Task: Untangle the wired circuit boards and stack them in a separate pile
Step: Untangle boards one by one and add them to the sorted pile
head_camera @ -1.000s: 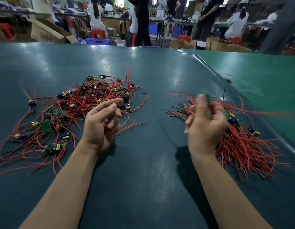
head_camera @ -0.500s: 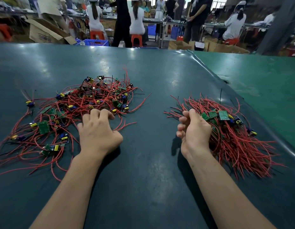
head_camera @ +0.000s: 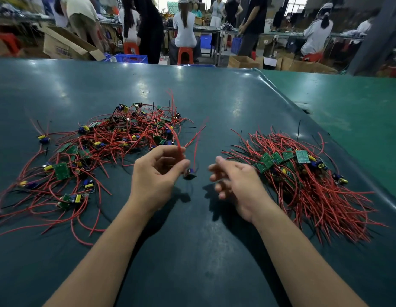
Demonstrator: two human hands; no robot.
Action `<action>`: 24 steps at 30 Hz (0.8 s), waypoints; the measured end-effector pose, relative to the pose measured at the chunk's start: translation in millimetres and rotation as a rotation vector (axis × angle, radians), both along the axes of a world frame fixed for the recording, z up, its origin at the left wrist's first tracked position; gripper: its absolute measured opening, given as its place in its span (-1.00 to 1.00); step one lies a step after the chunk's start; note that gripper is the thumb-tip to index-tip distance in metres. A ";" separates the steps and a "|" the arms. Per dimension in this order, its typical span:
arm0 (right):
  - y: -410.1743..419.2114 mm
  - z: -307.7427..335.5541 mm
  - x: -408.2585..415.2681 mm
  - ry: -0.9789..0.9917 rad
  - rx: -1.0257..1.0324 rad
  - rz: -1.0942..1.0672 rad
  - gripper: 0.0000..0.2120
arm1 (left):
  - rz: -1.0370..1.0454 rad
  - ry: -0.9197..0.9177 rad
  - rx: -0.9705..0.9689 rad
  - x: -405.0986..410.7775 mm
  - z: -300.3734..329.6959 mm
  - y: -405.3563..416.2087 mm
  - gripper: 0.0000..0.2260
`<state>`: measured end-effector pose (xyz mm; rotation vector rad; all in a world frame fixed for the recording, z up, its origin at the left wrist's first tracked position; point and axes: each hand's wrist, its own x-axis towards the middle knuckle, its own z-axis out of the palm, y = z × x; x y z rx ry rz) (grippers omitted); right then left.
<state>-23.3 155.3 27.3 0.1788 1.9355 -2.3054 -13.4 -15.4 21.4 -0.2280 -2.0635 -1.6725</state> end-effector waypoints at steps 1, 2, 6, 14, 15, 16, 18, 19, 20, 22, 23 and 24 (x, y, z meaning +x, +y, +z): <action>-3.8 -0.4 2.4 -0.016 0.004 0.105 -0.74 | -0.048 -0.005 0.130 0.7 1.3 3.6 -0.80; -6.7 -1.2 4.4 -0.013 -0.005 0.185 -0.74 | -0.097 -0.017 0.227 1.1 1.8 5.9 -0.82; -9.7 -3.7 7.5 0.099 0.018 0.254 -0.85 | -0.167 -0.092 0.341 -1.1 -0.2 8.6 -0.87; -12.7 -6.6 6.5 0.150 0.106 0.172 -0.92 | -0.108 -0.049 0.312 -3.9 -5.0 8.3 -0.91; -12.8 -6.5 6.1 0.158 0.097 0.159 -0.93 | -0.081 -0.035 0.325 -4.6 -5.0 8.4 -0.91; -12.8 -6.1 6.1 0.165 0.087 0.143 -0.93 | -0.053 -0.026 0.354 -5.7 -4.8 7.8 -0.91; -13.7 -5.2 6.0 0.185 0.087 0.090 -0.93 | -0.011 -0.030 0.449 -7.8 -3.1 5.6 -0.92; -13.8 -4.9 5.7 0.206 0.093 0.052 -0.95 | -0.004 -0.050 0.493 -8.8 -2.9 5.1 -0.94; -13.6 -4.8 5.4 0.232 0.086 0.013 -0.96 | -0.018 -0.086 0.528 -9.6 -3.6 5.7 -0.95; -12.7 -4.2 4.4 0.279 0.029 -0.029 -0.95 | -0.116 -0.208 0.576 -9.5 -5.5 9.1 -0.95; -12.4 -4.0 4.0 0.294 0.002 -0.028 -0.94 | -0.166 -0.266 0.568 -9.5 -7.2 10.7 -0.89; -12.2 -3.9 4.0 0.300 -0.006 -0.019 -0.93 | -0.198 -0.298 0.533 -9.3 -9.1 11.6 -0.83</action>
